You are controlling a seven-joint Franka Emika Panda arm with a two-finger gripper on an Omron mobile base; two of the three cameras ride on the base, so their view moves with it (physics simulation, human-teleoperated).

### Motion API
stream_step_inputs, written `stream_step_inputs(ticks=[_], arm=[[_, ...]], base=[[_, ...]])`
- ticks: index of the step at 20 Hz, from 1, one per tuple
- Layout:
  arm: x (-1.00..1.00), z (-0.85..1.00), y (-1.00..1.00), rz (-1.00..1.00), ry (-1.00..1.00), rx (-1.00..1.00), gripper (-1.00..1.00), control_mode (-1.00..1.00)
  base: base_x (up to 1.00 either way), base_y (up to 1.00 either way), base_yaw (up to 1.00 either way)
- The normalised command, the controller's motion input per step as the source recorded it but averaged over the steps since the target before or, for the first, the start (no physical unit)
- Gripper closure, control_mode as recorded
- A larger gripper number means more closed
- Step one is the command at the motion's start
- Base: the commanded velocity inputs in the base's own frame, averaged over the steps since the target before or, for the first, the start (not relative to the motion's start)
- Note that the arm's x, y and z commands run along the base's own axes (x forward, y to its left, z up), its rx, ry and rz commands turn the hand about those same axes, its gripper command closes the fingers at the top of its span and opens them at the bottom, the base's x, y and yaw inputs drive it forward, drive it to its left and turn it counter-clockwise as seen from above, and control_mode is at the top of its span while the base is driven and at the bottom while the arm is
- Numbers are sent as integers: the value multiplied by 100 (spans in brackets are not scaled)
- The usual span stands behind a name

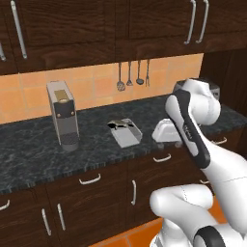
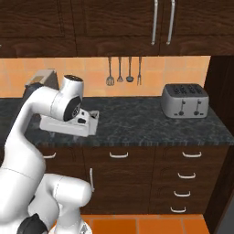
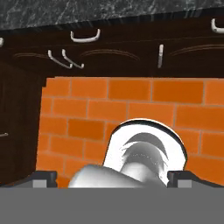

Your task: Take the meat container that has the fish and place it on the second highest rack of the freezer. Then take the vegetable container that has the eggplant and garlic and place it on the highest rack of the freezer.

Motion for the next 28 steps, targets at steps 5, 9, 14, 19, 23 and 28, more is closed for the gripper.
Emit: stream_step_inputs(ticks=[5,9,14,19,23,28], arm=[[83,-31,1,-42,5,5,-100,-100],[84,-17,0,-41,18,-1,-100,-100],[68,-24,2,-36,15,-1,-100,-100],[47,-47,10,-29,9,-1,-100,-100],[59,-21,5,-23,4,-1,-100,-100],[62,-17,0,-19,9,-3,-100,-100]], base=[[0,0,0],[0,0,0],[0,0,0],[0,0,0],[0,0,0],[0,0,0]])
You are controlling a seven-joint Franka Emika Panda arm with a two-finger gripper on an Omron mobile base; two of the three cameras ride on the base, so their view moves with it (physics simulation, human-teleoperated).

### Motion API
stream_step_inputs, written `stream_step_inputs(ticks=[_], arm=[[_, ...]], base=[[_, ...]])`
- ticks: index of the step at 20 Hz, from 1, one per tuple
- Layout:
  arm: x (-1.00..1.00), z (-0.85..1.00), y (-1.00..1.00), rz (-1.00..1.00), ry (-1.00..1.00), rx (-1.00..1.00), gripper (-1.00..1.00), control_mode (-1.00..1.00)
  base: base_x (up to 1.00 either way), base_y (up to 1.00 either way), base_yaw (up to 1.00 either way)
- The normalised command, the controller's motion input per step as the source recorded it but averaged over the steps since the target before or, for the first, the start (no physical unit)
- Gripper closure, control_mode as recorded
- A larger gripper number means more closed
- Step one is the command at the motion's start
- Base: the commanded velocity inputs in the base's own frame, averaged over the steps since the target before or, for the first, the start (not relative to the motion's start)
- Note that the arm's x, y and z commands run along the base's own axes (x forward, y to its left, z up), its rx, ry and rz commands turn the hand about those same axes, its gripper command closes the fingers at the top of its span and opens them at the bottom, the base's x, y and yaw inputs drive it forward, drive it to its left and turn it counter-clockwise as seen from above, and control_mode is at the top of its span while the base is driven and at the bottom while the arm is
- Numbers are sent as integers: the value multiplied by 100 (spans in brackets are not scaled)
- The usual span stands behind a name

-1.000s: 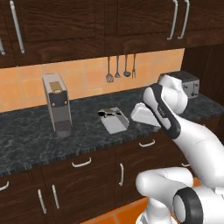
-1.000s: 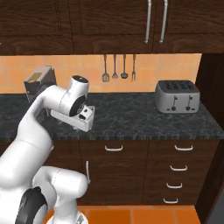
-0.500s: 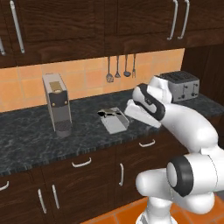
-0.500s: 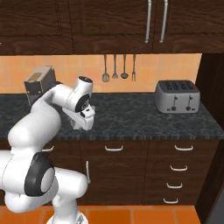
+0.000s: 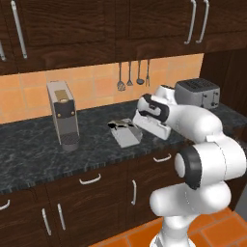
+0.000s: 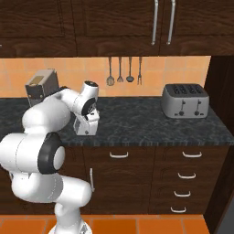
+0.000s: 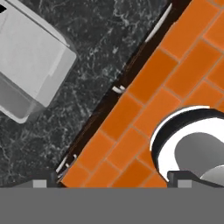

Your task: Take the meat container that has the fish and place it on the second highest rack of the freezer. Then take the vegetable container that has the eggplant and garlic and place it on the highest rack of the freezer.

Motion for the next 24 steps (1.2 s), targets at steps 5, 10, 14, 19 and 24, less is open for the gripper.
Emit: stream_step_inputs(ticks=[5,10,14,19,24], arm=[[55,-40,1,-16,10,-2,-100,-100],[50,-40,0,-9,9,0,-100,-100],[35,-46,0,-6,6,0,-100,-100],[36,-35,0,-6,1,0,-100,-100],[24,-37,10,-7,0,0,-100,-100]], base=[[0,0,0],[0,0,0],[0,0,0],[0,0,0],[0,0,0]])
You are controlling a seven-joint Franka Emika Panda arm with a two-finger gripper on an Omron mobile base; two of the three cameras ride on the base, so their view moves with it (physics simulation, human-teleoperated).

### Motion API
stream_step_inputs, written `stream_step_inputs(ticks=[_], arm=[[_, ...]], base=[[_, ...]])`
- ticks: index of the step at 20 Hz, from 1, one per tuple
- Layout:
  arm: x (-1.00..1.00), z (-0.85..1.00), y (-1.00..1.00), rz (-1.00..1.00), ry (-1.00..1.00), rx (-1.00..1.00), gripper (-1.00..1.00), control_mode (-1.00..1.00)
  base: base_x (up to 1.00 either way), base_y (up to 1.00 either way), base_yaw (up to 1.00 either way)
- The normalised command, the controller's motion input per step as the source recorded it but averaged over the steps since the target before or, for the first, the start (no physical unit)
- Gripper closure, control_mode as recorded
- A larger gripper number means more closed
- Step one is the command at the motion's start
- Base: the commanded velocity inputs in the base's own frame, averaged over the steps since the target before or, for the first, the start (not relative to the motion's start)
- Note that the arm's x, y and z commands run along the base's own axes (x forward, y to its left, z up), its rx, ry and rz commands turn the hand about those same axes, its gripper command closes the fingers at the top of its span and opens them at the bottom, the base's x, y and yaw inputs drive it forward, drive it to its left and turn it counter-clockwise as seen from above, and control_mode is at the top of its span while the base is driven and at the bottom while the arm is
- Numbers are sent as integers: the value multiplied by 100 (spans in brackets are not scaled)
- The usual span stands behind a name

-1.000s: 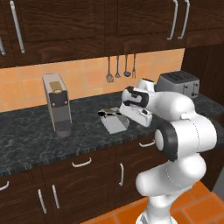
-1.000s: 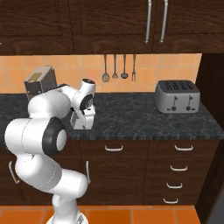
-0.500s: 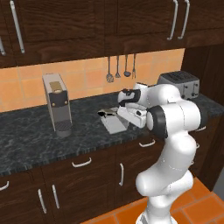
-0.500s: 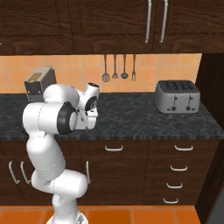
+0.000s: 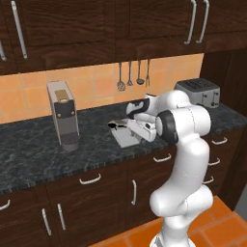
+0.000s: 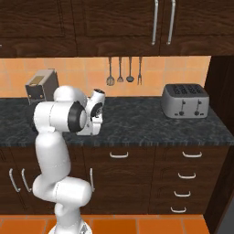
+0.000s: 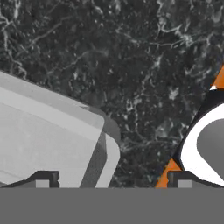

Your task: Take the meat container that has the fish and place it on the second highest rack of the freezer. Then take the vegetable container that has the eggplant and garlic and place it on the highest rack of the freezer.

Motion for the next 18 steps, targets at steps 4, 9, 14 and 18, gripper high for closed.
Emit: stream_step_inputs(ticks=[4,9,14,18], arm=[[10,-47,27,-9,0,-1,100,-100],[9,-35,23,-13,0,-1,100,-100],[-26,6,0,-12,-9,-7,100,-100],[-58,56,-21,4,-4,-2,100,-100]], base=[[0,0,0],[0,0,0],[0,0,0],[0,0,0]])
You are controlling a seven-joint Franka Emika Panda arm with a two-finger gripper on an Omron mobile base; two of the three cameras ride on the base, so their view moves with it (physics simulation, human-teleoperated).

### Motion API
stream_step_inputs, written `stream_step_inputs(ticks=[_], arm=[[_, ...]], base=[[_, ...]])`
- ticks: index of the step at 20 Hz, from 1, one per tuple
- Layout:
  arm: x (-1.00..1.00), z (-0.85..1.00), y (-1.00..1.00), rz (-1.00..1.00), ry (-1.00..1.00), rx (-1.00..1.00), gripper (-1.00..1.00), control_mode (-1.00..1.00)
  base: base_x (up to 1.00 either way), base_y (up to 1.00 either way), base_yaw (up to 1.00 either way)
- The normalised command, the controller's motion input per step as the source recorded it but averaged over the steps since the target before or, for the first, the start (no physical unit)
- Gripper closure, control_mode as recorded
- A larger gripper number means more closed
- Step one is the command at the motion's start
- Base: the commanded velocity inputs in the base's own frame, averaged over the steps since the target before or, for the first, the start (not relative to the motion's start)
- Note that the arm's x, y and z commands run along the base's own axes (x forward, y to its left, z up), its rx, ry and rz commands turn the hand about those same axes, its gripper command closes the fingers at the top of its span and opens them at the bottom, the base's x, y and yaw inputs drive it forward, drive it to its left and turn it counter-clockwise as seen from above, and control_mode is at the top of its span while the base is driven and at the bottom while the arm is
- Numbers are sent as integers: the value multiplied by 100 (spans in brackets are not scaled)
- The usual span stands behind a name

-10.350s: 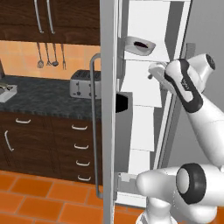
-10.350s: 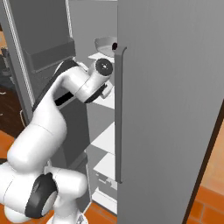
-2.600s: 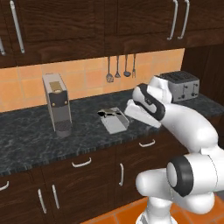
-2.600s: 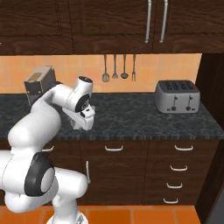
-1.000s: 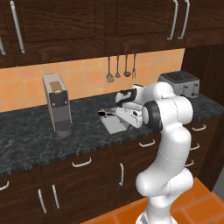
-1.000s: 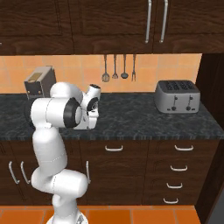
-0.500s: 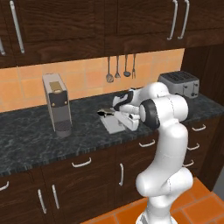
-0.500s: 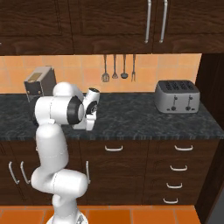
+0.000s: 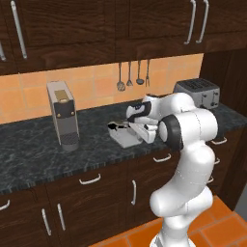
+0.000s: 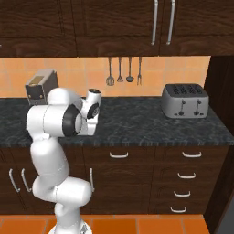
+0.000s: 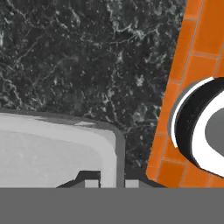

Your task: Take the meat container that has the fish and place it on the second highest rack of the freezer. Then take the vegetable container that has the eggplant and garlic and place it on the highest rack of the freezer.

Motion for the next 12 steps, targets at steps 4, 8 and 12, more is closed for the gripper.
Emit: stream_step_inputs(ticks=[4,8,12], arm=[[-49,84,-35,23,-9,3,100,-100],[-69,58,-30,20,-18,4,100,-100],[-84,45,-28,14,-17,15,100,-100]], base=[[0,0,0],[0,0,0],[0,0,0]])
